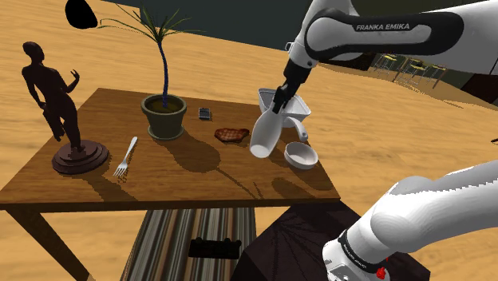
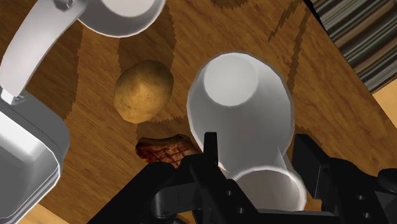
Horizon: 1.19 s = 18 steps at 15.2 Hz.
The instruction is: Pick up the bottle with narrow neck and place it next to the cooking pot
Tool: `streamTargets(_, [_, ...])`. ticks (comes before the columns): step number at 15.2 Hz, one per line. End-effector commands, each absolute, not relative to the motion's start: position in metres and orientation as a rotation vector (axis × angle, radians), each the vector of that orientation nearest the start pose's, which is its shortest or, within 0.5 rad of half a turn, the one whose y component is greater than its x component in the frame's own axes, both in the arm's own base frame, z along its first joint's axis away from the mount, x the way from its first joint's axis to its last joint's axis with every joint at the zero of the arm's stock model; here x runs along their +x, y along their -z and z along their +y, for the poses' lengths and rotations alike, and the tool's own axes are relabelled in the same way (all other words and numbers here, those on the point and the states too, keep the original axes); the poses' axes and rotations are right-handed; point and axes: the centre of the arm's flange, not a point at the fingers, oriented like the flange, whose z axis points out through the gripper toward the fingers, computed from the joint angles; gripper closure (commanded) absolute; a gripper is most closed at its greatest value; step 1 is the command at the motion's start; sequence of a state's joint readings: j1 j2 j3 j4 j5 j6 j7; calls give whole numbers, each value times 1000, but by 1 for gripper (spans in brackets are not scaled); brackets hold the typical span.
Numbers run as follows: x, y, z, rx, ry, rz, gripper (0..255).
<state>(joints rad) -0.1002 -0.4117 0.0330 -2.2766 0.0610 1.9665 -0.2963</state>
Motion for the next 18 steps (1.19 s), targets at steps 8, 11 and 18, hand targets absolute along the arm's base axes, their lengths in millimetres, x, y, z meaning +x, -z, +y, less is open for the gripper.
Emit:
streamTargets(8, [439,-478,-25,-3096,170,-320,255])
streamTargets(11, [439,-462,-25,-3096,170,-320,255])
streamTargets(18, [439,-438,-25,-3096,170,-320,255])
